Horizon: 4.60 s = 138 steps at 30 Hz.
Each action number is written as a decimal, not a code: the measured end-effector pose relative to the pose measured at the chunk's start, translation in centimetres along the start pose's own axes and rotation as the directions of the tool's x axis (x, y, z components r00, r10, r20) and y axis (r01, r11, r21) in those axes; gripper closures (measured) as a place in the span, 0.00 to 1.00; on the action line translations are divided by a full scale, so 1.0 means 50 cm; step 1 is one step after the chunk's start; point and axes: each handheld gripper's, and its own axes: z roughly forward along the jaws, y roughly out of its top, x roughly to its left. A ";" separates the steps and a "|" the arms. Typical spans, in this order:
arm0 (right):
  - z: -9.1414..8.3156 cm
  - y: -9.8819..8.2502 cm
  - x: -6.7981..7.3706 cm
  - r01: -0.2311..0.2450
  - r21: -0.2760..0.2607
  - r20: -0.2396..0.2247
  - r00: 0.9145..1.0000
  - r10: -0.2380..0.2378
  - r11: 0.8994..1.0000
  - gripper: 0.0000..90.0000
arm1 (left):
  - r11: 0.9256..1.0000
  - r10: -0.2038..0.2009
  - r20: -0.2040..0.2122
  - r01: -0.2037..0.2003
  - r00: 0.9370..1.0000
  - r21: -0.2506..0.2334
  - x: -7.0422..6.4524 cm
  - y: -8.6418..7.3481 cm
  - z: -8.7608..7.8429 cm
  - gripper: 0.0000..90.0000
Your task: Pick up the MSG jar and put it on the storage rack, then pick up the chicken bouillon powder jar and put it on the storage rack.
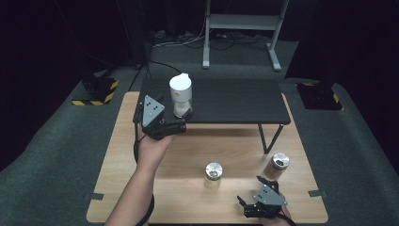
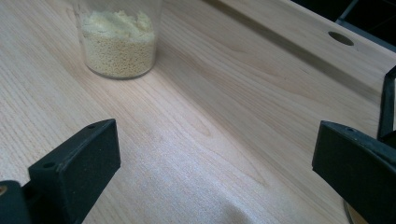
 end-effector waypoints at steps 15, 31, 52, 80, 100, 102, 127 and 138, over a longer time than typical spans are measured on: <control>0.000 0.000 0.000 -0.003 -0.001 0.004 1.000 0.003 1.000 0.00 | 1.000 0.007 -0.012 -0.007 1.000 -0.002 0.005 -0.013 -0.044 0.00; 0.000 0.000 0.001 -0.001 0.001 0.005 1.000 0.001 1.000 0.00 | 1.000 0.009 -0.012 -0.009 1.000 0.000 0.000 -0.035 -0.087 0.00; 0.001 0.000 0.002 0.002 0.004 0.005 1.000 -0.002 1.000 0.00 | 0.998 0.011 -0.016 -0.010 1.000 0.059 -0.003 -0.103 -0.120 0.00; 0.001 0.000 0.002 0.002 0.002 0.007 1.000 -0.003 1.000 0.00 | 0.986 0.002 0.016 -0.005 1.000 0.165 -0.019 -0.255 -0.155 0.00; 0.001 0.000 0.003 0.006 0.004 0.015 1.000 -0.006 1.000 0.00 | 0.958 -0.004 0.066 -0.016 0.998 0.287 -0.048 -0.369 -0.173 0.00; 0.000 0.000 0.003 0.004 0.000 0.020 1.000 -0.004 1.000 0.00 | 0.953 0.000 0.070 -0.021 0.998 0.302 -0.050 -0.380 -0.174 0.00; -0.001 0.000 0.003 -0.007 -0.006 0.026 1.000 0.007 1.000 0.00 | 0.863 0.200 0.127 -0.236 0.972 0.448 -0.100 -0.433 -0.174 0.01; -0.001 0.000 0.008 0.020 -0.007 0.040 0.999 -0.020 1.000 0.00 | 0.875 0.201 0.132 -0.238 0.971 0.420 -0.099 -0.433 -0.180 0.01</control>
